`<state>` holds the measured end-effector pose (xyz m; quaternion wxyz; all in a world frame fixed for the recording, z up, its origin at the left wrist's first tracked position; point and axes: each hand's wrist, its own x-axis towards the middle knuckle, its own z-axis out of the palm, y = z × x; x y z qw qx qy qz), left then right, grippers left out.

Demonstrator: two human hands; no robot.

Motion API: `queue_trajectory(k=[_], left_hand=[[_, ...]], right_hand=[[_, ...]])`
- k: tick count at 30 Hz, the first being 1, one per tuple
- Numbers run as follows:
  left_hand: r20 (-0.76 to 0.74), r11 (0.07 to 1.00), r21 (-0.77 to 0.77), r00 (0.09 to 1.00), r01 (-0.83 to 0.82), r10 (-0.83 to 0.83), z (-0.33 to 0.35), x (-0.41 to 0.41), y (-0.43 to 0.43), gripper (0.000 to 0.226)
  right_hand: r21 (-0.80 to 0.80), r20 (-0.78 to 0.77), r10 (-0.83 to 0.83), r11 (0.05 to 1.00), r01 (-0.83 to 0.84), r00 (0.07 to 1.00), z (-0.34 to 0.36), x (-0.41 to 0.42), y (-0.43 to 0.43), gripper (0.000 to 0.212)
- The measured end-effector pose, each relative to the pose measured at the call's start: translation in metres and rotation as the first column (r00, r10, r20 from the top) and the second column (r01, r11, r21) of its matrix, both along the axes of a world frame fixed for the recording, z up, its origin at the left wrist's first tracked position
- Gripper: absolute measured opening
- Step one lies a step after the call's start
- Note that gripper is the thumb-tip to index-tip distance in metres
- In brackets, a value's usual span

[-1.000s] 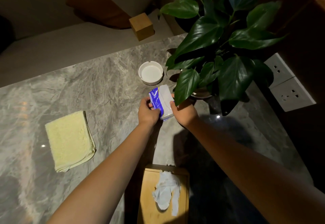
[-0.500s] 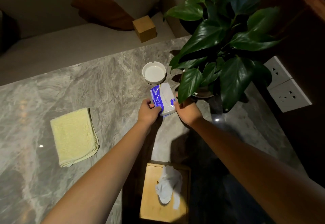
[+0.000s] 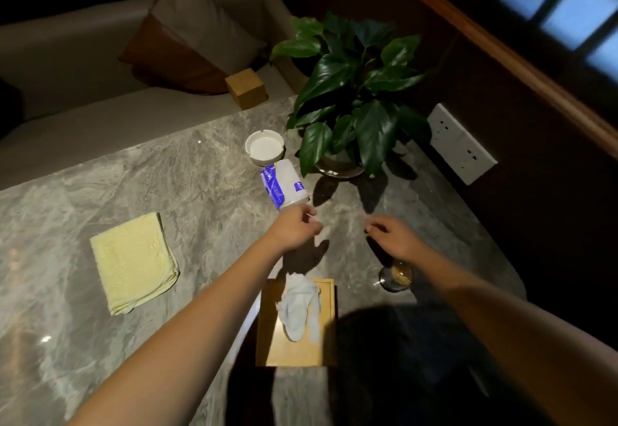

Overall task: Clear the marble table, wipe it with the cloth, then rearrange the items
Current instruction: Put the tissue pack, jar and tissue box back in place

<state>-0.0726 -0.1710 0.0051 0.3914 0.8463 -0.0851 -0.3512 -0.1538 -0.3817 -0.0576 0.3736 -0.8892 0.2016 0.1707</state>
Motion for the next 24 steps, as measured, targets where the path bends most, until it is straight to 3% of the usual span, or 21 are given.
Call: queue_trajectory(k=[4, 7, 11, 14, 21, 24], left_hand=[[-0.177, 0.972, -0.215, 0.983, -0.090, 0.052, 0.016, -0.024, -0.048, 0.010], [-0.254, 0.986, -0.152, 0.967, -0.066, 0.026, -0.002, -0.054, -0.074, 0.006], [-0.311, 0.999, -0.042, 0.949, 0.030, -0.042, -0.039, -0.094, -0.088, 0.041], [-0.312, 0.998, -0.059, 0.949, 0.023, -0.040, -0.051, -0.112, -0.085, 0.043], [-0.320, 0.987, -0.043, 0.938, -0.152, 0.130, -0.059, -0.118, -0.079, 0.028], [-0.329, 0.976, -0.044, 0.925, -0.215, 0.189, -0.065, -0.121, -0.080, 0.034]], right_hand=[[0.067, 0.074, -0.295, 0.954, 0.291, 0.953, -0.008, -0.061, -0.026, 0.017], [0.134, 0.077, -0.396, 0.914, 0.384, 0.915, -0.016, -0.097, -0.027, 0.023], [0.313, 0.014, -0.488, 0.831, 0.459, 0.873, -0.019, -0.112, -0.014, 0.026], [0.372, -0.033, -0.529, 0.781, 0.501, 0.848, -0.019, -0.111, -0.003, 0.026], [0.412, -0.028, -0.468, 0.799, 0.437, 0.883, -0.015, -0.104, 0.014, 0.026], [0.408, -0.042, -0.442, 0.811, 0.420, 0.896, -0.013, -0.105, 0.010, 0.024]])
